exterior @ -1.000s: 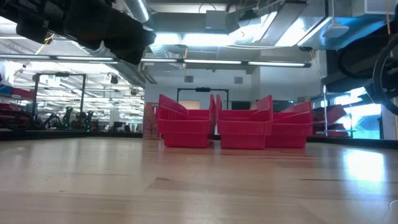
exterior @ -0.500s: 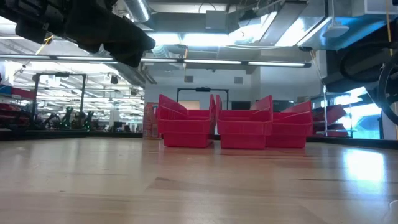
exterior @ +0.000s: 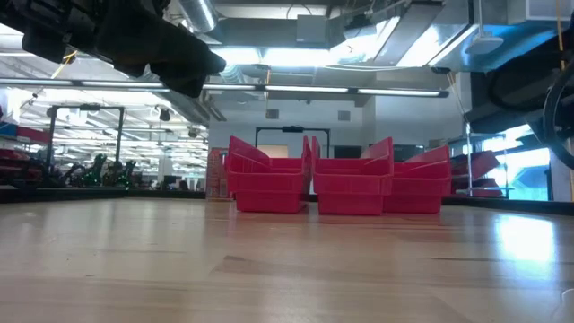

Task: Sort silverware
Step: Put the purple fork into the left red bin

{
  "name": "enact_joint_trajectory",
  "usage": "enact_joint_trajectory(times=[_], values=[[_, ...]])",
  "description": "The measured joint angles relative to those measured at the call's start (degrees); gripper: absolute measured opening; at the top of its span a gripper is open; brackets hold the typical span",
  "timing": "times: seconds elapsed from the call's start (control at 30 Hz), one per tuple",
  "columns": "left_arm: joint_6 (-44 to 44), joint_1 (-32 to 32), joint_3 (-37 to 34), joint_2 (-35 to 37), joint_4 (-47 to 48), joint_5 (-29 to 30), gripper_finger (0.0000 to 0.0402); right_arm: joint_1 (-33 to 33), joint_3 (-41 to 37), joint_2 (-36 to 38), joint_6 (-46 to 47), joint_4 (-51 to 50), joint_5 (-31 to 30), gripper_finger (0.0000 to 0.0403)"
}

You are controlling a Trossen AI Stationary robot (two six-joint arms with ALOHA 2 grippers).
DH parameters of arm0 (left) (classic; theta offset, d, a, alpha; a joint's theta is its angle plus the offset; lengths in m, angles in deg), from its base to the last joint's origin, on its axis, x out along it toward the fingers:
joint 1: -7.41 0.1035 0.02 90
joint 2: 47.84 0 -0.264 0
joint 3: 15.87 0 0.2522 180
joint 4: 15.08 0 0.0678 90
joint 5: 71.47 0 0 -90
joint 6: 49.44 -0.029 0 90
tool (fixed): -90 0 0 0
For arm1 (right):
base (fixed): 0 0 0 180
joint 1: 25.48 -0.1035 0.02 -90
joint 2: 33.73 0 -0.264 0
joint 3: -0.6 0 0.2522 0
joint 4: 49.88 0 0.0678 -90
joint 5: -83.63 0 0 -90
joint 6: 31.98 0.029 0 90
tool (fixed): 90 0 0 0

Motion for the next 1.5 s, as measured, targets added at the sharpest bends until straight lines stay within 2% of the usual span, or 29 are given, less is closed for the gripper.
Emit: enact_joint_trajectory(times=[0.5,0.63,1.0,1.27,1.5], values=[[0.5,0.0,0.0,0.0,0.9,0.0,0.0117,0.0,0.0,0.0,0.0,-0.2,1.5,0.0],[0.5,0.0,0.0,0.0,1.3,0.0,0.0117,0.0,-1.6,0.0,0.2,3.3,3.1,0.0],[0.3,0.0,0.0,0.0,1.3,0.2,0.0117,0.0,-2.9,0.1,3.4,3.7,3.5,0.0],[0.0,0.0,0.0,0.0,1.4,0.5,0.0117,0.0,-2.1,0.1,14.7,6.3,8.0,0.0],[-0.5,0.0,0.0,0.0,1.8,0.4,0.0117,0.0,3.0,0.0,27.1,11.6,6.2,0.0]])
